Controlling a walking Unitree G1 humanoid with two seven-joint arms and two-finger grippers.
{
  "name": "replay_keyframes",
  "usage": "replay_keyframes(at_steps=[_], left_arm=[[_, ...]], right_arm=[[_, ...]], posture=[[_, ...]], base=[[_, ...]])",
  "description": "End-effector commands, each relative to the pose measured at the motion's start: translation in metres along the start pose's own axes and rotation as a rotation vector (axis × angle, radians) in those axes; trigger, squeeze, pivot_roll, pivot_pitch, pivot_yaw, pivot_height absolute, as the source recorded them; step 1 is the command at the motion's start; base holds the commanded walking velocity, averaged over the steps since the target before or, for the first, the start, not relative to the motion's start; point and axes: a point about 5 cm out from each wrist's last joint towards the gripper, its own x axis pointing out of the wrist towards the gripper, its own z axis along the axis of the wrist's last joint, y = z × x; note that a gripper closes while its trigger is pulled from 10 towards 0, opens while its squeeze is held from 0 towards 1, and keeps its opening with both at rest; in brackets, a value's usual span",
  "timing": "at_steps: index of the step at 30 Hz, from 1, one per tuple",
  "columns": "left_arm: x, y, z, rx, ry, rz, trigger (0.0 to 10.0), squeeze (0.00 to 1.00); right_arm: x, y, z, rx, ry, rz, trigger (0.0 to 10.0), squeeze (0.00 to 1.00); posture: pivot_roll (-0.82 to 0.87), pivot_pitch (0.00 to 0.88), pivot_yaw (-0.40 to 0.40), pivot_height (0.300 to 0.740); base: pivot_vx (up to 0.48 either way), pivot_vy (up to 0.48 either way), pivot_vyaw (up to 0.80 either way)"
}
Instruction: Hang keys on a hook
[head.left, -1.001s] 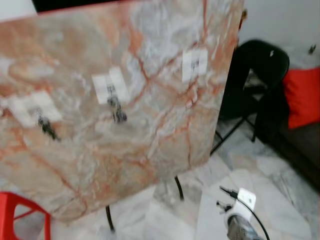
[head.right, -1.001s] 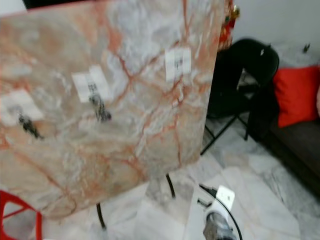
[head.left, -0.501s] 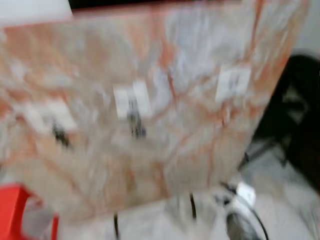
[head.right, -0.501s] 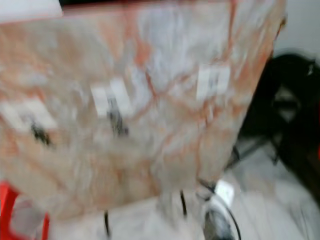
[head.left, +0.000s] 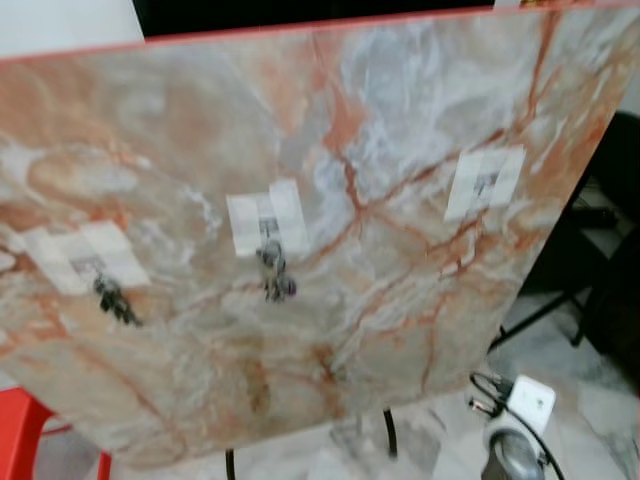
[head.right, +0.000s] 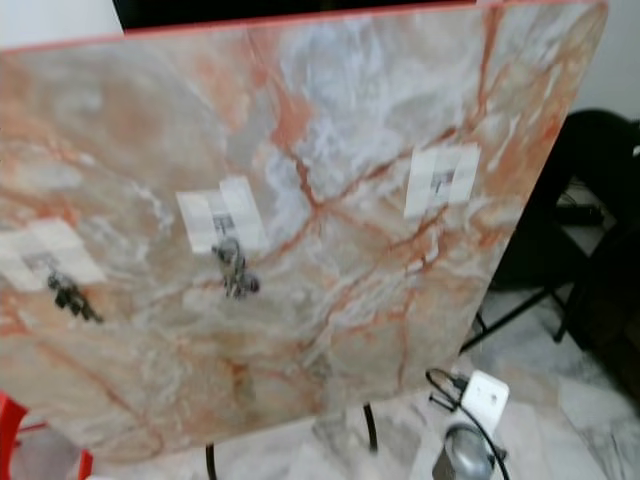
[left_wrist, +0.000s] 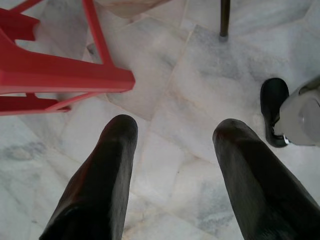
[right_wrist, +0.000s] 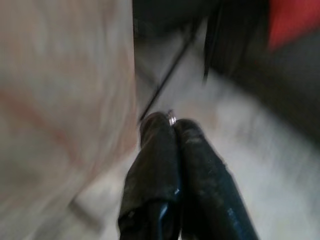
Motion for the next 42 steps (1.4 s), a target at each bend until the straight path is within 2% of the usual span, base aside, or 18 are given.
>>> replay_keyframes(at_steps=[1,5,8,9,13,14,15,16,22,24,27,32,35,38,42], left_arm=[[-0.001,0.003,-0.003,0.001,0.012,0.014,10.0,0.0],[-0.001,0.003,-0.003,0.005,0.011,0.012,10.0,0.0],[-0.001,0.003,-0.003,0.008,0.011,0.012,10.0,0.0],[-0.001,0.003,-0.003,0.008,0.011,0.012,10.0,0.0],[-0.001,0.001,-0.004,-0.001,0.006,0.014,10.0,0.0],[-0.001,0.001,-0.004,-0.001,0.006,0.014,10.0,0.0],[-0.001,0.001,-0.004,-0.013,0.007,0.02,10.0,0.0],[-0.001,0.001,-0.005,-0.018,0.008,0.024,10.0,0.0],[-0.001,0.001,-0.007,-0.029,0.011,0.03,10.0,0.0],[-0.002,0.001,-0.007,-0.035,0.013,0.031,10.0,0.0],[-0.002,0.001,-0.008,-0.035,0.013,0.031,10.0,0.0],[-0.002,-0.001,-0.008,-0.047,0.009,0.029,10.0,0.0],[-0.002,-0.001,-0.009,-0.058,0.008,0.035,10.0,0.0],[-0.002,-0.002,-0.009,-0.06,0.008,0.037,10.0,0.0],[-0.003,-0.003,-0.012,-0.077,0.017,0.044,10.0,0.0]], right_arm=[[0.001,-0.006,0.017,-0.083,-0.144,-0.059,10.0,0.0],[0.0,-0.019,0.034,-0.133,-0.286,-0.153,10.0,0.0],[-0.003,-0.028,0.048,-0.203,-0.396,-0.225,10.0,0.0],[-0.003,-0.028,0.048,-0.203,-0.396,-0.225,10.0,0.0],[-0.007,-0.024,0.075,-0.282,-0.552,-0.213,10.0,0.0],[-0.007,-0.024,0.075,-0.282,-0.552,-0.213,10.0,0.0],[-0.009,-0.018,0.092,-0.309,-0.633,-0.202,10.0,0.0],[-0.009,-0.014,0.102,-0.306,-0.669,-0.199,10.0,0.0],[-0.01,-0.001,0.128,-0.313,-0.753,-0.171,10.0,0.0],[-0.012,0.012,0.145,-0.337,-0.813,-0.123,10.0,0.0],[-0.011,0.015,0.149,-0.342,-0.818,-0.106,10.0,0.0],[-0.007,0.044,0.175,-0.385,-0.842,-0.012,10.0,0.0],[-0.01,0.054,0.187,-0.399,-0.882,0.009,10.0,0.0],[-0.011,0.055,0.189,-0.409,-0.89,0.013,10.0,0.0],[-0.018,0.07,0.19,-0.451,-0.925,0.058,10.0,0.0]], posture=[[-0.04,0.0,0.031,0.74],[-0.05,0.0,0.035,0.74],[-0.05,0.0,0.039,0.74],[-0.05,0.0,0.039,0.74],[-0.05,0.0,0.024,0.74],[-0.05,0.0,0.024,0.74],[-0.04,0.0,0.015,0.74],[-0.04,0.0,0.013,0.74],[-0.03,0.0,0.009,0.74],[-0.03,0.0,0.009,0.74],[-0.03,0.0,0.01,0.74],[-0.03,0.0,0.01,0.74],[-0.02,0.0,0.004,0.74],[-0.02,0.0,0.003,0.74],[0.0,0.0,-0.01,0.74]], base=[[0.0,0.0,0.0],[0.0,0.0,0.0],[0.0,0.0,0.0],[0.0,0.0,0.0],[0.0,0.0,0.0],[0.0,0.0,0.0],[0.0,0.0,0.0],[0.0,0.0,0.0],[0.0,0.0,0.0],[0.0,0.0,0.0],[0.0,0.0,0.0],[0.0,0.0,0.0],[0.0,0.0,0.0],[0.0,0.0,0.0],[0.0,0.0,0.0]])
